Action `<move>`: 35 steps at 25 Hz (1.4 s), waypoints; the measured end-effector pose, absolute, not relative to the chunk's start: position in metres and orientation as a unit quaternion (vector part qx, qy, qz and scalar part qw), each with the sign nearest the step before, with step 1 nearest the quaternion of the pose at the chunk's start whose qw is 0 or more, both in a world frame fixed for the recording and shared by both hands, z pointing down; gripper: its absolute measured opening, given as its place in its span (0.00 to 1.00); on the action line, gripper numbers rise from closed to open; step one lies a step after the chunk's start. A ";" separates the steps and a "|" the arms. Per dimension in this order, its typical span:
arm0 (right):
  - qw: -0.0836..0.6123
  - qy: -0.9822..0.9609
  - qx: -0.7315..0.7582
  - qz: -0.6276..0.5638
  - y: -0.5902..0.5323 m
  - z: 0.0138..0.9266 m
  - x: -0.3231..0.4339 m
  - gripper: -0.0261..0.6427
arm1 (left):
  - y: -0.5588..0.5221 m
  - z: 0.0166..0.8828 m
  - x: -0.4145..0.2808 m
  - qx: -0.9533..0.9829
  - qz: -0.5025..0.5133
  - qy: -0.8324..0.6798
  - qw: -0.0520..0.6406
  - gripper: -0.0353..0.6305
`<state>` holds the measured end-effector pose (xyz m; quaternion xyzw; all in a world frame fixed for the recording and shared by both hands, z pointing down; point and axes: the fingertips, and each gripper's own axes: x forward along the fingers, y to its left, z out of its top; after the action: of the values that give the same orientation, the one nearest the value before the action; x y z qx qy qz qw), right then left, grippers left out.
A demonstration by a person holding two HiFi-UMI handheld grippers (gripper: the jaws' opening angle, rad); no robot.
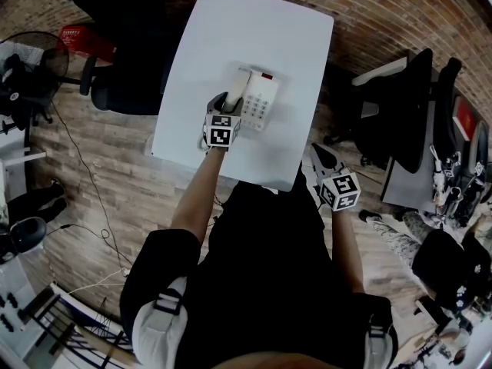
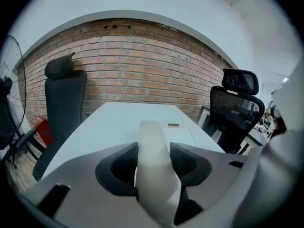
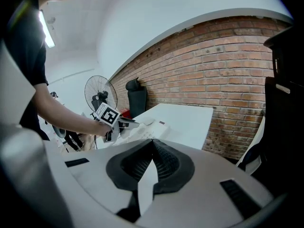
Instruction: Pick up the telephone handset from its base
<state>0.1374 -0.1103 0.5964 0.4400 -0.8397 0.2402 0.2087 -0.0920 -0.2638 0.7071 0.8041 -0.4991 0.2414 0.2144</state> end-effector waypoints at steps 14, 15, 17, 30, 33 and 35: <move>0.210 -0.839 0.440 0.242 -0.110 0.599 0.135 0.03 | -0.266 0.705 -0.092 0.806 0.243 -0.498 0.210 0.38; 0.210 -0.839 0.440 0.242 -0.110 0.599 0.135 0.03 | -0.265 0.707 -0.092 0.805 0.247 -0.497 0.210 0.38; 0.210 -0.838 0.441 0.243 -0.110 0.600 0.135 0.03 | -0.265 0.710 -0.092 0.804 0.255 -0.495 0.210 0.38; 0.212 -0.835 0.445 0.245 -0.113 0.602 0.142 0.03 | -0.266 0.735 -0.087 0.789 0.291 -0.487 0.237 0.39; 0.214 -0.833 0.447 0.247 -0.112 0.603 0.143 0.03 | -0.266 0.740 -0.085 0.785 0.303 -0.483 0.242 0.39; 0.215 -0.831 0.448 0.249 -0.111 0.605 0.146 0.03 | -0.269 0.743 -0.084 0.785 0.306 -0.483 0.240 0.39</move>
<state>0.1457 -0.1109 0.6046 0.4481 -0.8311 0.2491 0.2153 -0.0840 -0.2689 0.7427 0.7848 -0.4829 0.3058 0.2397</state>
